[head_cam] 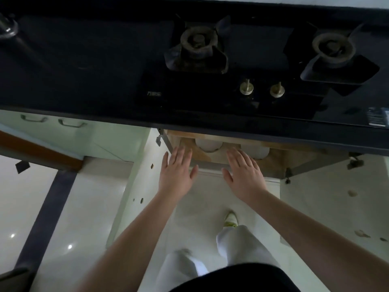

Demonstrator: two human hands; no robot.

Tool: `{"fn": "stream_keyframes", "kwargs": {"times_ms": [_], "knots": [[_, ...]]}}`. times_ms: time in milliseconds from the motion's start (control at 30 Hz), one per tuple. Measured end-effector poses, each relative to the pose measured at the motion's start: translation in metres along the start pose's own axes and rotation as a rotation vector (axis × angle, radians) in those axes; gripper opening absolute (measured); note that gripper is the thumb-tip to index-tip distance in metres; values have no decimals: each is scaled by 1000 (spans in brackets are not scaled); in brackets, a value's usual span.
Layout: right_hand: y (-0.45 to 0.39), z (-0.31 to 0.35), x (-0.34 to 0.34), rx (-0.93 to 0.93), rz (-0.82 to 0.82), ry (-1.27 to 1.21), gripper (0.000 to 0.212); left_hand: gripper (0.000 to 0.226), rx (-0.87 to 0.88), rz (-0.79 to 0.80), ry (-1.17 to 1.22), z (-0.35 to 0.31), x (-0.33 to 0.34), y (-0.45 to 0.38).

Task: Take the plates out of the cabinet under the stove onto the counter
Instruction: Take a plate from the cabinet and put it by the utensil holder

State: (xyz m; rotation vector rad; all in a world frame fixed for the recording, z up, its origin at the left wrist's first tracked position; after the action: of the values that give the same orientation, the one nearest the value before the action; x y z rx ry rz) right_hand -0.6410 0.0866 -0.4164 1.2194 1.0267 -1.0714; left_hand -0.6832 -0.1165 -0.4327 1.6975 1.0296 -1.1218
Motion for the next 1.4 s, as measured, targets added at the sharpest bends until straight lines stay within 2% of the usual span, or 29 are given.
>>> {"fn": "stream_keyframes", "kwargs": {"times_ms": [133,400,567,667,867,1033,1400], "knots": [[-28,2,40,37,-44,-12,63,72,4,-106,82,15,30,-35],[-105,-8,119,44,-145,-11,64,64,56,-192,16,39,113,-117],[-154,-20,183,50,-179,40,60,70,65,-239,-7,50,174,-170],[-172,-27,212,40,-208,49,59,69,83,-318,-2,58,205,-184],[-187,-36,243,-30,-417,137,54,62,179,-551,-11,70,233,-196],[-190,-36,255,-14,-539,180,56,59,244,-663,-7,75,245,-197],[-186,-31,240,-24,-564,165,51,60,240,-577,-87,73,231,-194]]}}
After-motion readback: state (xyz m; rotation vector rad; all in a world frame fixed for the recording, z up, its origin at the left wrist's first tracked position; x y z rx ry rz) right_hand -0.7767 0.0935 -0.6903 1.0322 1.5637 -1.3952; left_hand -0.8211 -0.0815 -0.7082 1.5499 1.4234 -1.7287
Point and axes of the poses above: each hand's wrist, its own y-axis away from the middle knuckle, its own x-axis out of the palm, z = x × y, the point moved 4 cm from there along -y, towards the middle knuckle, and after that the axes turned 8 degrees about y, right-handed, at the moved point
